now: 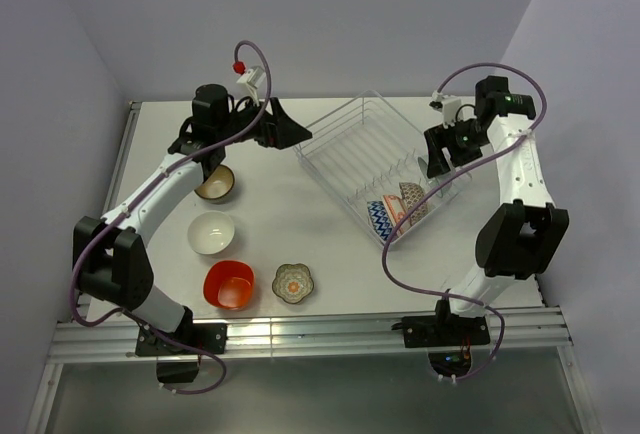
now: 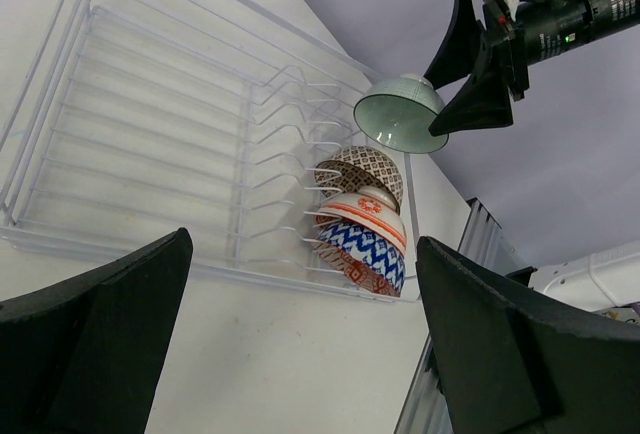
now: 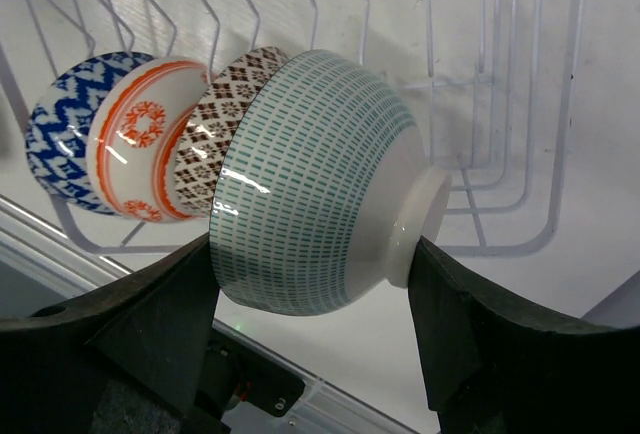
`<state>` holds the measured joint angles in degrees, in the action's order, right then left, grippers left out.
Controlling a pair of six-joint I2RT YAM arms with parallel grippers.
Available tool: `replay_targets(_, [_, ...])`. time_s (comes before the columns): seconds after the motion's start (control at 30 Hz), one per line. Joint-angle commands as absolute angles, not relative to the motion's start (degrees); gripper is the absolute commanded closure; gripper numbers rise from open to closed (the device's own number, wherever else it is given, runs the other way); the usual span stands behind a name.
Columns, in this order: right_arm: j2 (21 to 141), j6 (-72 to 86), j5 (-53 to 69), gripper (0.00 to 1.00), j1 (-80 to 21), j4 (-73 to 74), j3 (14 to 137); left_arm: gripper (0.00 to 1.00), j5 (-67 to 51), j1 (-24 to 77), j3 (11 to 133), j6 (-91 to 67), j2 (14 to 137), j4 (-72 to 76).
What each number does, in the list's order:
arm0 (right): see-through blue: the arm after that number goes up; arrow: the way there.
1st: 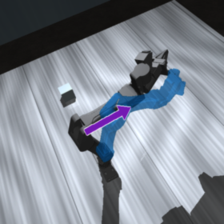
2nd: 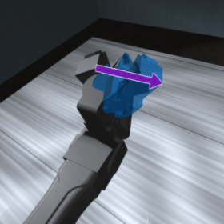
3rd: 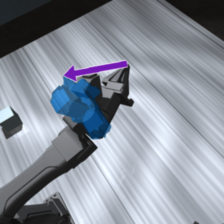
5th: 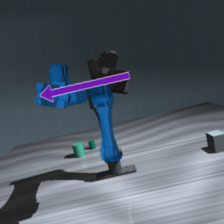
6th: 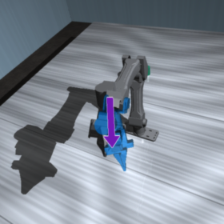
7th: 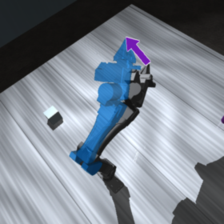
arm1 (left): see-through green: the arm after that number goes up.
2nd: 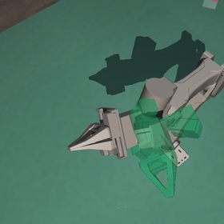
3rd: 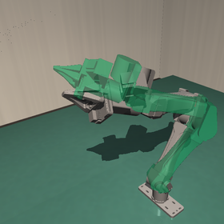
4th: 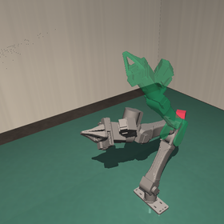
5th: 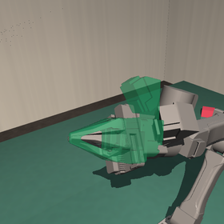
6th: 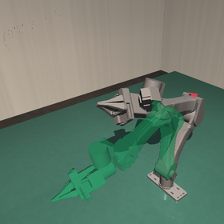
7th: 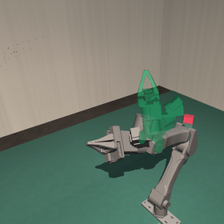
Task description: Load the bowls into the dish rack
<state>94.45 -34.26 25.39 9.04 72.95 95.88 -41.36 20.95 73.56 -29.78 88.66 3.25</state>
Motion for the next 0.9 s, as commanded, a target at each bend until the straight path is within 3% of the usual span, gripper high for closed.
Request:
replay_targets(0.0, [94.1,-35.1,23.8,1.00,9.3,68.0,94.9,0.01,-42.6,20.6,73.8,-30.3,87.0,5.4])
replay_targets(0.8, [97.4,-30.0,21.1,1.00,6.5,60.0,87.7,0.01,-42.0,20.5,74.3,-29.0,88.0,4.0])
replay_targets(0.87, [97.6,-29.5,21.3,0.95,6.3,60.0,87.4,0.00,-41.9,20.5,74.2,-28.6,88.0,3.6])
